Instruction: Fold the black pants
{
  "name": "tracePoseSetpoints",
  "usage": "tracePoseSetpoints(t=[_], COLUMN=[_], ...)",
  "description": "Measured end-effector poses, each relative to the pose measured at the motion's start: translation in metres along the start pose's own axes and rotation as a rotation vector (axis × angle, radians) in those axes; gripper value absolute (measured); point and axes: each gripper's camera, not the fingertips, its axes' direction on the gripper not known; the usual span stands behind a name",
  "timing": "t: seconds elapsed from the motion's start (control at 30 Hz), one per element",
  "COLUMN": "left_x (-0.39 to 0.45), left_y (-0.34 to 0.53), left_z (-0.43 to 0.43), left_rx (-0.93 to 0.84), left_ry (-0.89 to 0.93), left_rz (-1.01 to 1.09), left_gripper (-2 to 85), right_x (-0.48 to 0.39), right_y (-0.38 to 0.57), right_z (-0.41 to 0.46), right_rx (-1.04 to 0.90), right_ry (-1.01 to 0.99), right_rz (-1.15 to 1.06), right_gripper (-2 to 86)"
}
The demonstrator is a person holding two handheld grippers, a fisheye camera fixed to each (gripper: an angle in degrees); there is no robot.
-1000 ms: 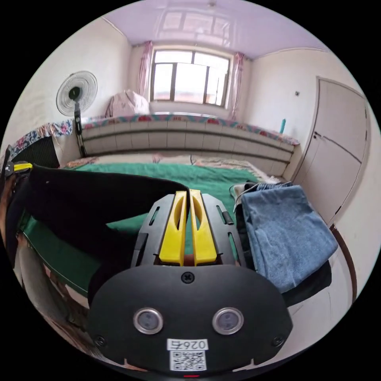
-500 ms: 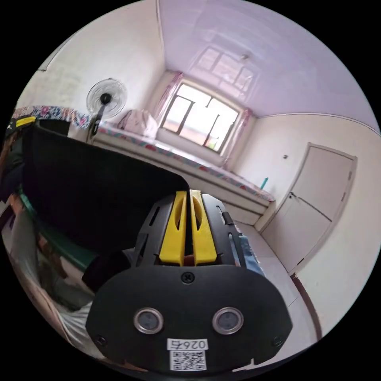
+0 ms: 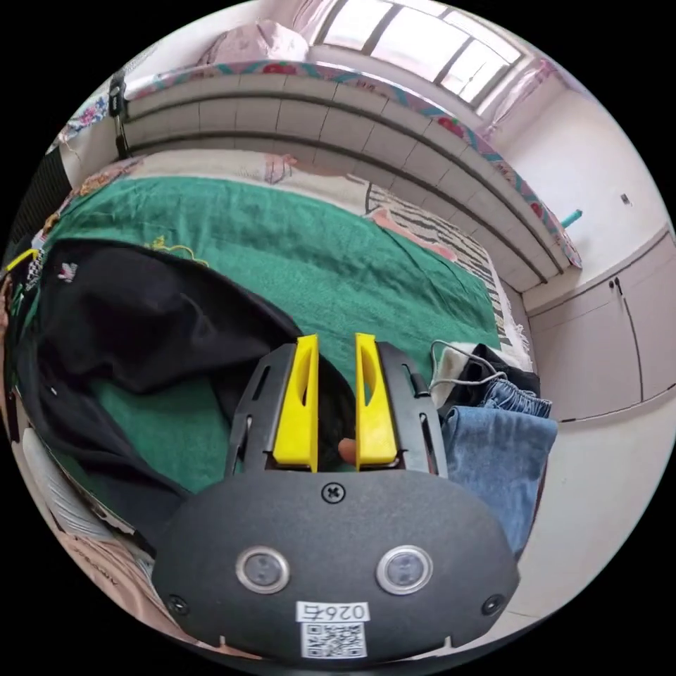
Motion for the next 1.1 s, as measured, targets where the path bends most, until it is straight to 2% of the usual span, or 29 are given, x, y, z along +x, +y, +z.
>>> tracePoseSetpoints(t=[0.13, 0.2, 0.27, 0.37, 0.47, 0.53, 0.57, 0.63, 0.67, 0.8, 0.9, 1.1], left_x=[-0.02, -0.035, -0.046, -0.054, -0.063, -0.068, -0.068, -0.063, -0.062, -0.051, -0.048, -0.034], left_y=[0.053, 0.077, 0.09, 0.089, 0.076, 0.056, 0.05, 0.028, 0.024, 0.004, 0.001, -0.006], left_z=[-0.001, -0.005, 0.0, 0.031, 0.065, 0.106, 0.117, 0.167, 0.179, 0.184, 0.177, 0.184], left_rx=[0.125, 0.191, 0.2, 0.118, 0.121, 0.041, 0.012, -0.165, -0.218, -0.244, -0.174, -0.151], left_ry=[-0.147, -0.149, -0.109, -0.065, 0.032, 0.128, 0.155, 0.328, 0.33, 0.246, 0.222, 0.272], left_rz=[-0.05, -0.114, -0.138, -0.116, -0.147, -0.172, -0.166, -0.122, -0.133, -0.094, -0.11, -0.134], left_gripper=[-0.2, 0.3, 1.6, 6.1, 16.5, 21.7, 21.1, 17.4, 16.1, 12.8, 12.0, 12.9], right_x=[0.026, 0.041, 0.056, 0.075, 0.093, 0.098, 0.096, 0.09, 0.087, 0.094, 0.108, 0.152], right_y=[0.056, 0.08, 0.101, 0.129, 0.135, 0.125, 0.121, 0.11, 0.105, 0.087, 0.066, 0.009], right_z=[0.0, 0.01, 0.025, 0.055, 0.093, 0.134, 0.145, 0.145, 0.143, 0.104, 0.08, 0.127], right_rx=[0.098, 0.089, 0.064, 0.044, 0.013, -0.078, -0.11, -0.083, -0.081, 0.063, 0.109, -0.132], right_ry=[-0.04, -0.055, -0.089, -0.136, -0.227, -0.332, -0.345, -0.255, -0.258, -0.181, -0.097, -0.005], right_rz=[0.064, 0.124, 0.196, 0.332, 0.437, 0.436, 0.427, 0.376, 0.343, 0.318, 0.281, 0.325], right_gripper=[6.4, 7.1, 8.3, 11.7, 13.1, 11.0, 9.7, 5.2, 4.2, 3.4, 3.9, 8.2])
